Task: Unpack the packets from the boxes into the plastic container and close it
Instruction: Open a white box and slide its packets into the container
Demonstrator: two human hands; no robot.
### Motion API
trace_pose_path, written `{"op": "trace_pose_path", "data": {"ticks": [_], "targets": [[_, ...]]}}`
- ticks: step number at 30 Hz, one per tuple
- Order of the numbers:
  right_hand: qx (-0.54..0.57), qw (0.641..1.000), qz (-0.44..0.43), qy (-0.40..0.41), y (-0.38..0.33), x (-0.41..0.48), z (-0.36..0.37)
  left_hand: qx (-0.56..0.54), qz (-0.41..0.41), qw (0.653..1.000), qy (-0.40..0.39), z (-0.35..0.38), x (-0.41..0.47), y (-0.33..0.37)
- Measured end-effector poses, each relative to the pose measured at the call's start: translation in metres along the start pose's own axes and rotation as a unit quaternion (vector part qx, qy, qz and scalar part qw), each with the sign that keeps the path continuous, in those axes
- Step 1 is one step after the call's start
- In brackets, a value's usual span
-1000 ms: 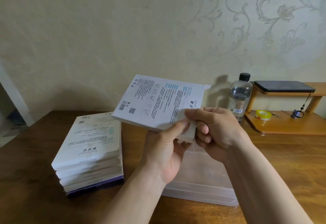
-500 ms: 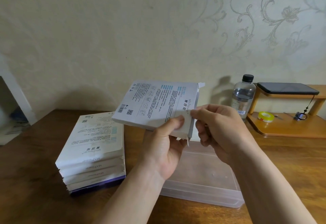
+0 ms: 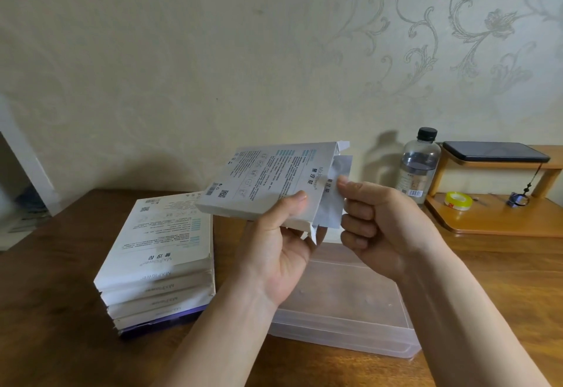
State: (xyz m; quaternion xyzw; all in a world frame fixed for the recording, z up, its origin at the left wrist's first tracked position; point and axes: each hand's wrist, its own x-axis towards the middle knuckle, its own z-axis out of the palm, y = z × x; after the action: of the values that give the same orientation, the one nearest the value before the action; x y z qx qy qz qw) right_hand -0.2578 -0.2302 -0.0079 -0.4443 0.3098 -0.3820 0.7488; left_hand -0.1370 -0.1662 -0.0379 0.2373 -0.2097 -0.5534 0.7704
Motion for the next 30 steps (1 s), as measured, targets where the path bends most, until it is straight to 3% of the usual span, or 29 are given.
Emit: {"op": "trace_pose_path", "data": {"ticks": [5, 10, 15, 21, 30], "targets": [[0.008, 0.999, -0.003, 0.033, -0.003, -0.001, 0.003, 0.0, 0.0, 1.0, 0.013, -0.002, 0.002, 0.003], [-0.118, 0.989, -0.052, 0.071, -0.002, -0.002, 0.005, 0.007, -0.006, 1.0, 0.008, -0.003, 0.002, 0.0], [-0.162, 0.977, -0.09, 0.106, 0.001, -0.002, 0.006, 0.012, -0.019, 1.0, -0.02, 0.0, -0.002, -0.004], [-0.051, 0.989, -0.105, 0.088, 0.0, -0.006, 0.013, -0.036, -0.036, 0.999, 0.007, -0.002, 0.001, 0.0], [0.114, 0.971, -0.192, 0.081, -0.023, -0.013, -0.003, -0.061, -0.008, 0.998, 0.032, -0.017, 0.013, 0.016]]}}
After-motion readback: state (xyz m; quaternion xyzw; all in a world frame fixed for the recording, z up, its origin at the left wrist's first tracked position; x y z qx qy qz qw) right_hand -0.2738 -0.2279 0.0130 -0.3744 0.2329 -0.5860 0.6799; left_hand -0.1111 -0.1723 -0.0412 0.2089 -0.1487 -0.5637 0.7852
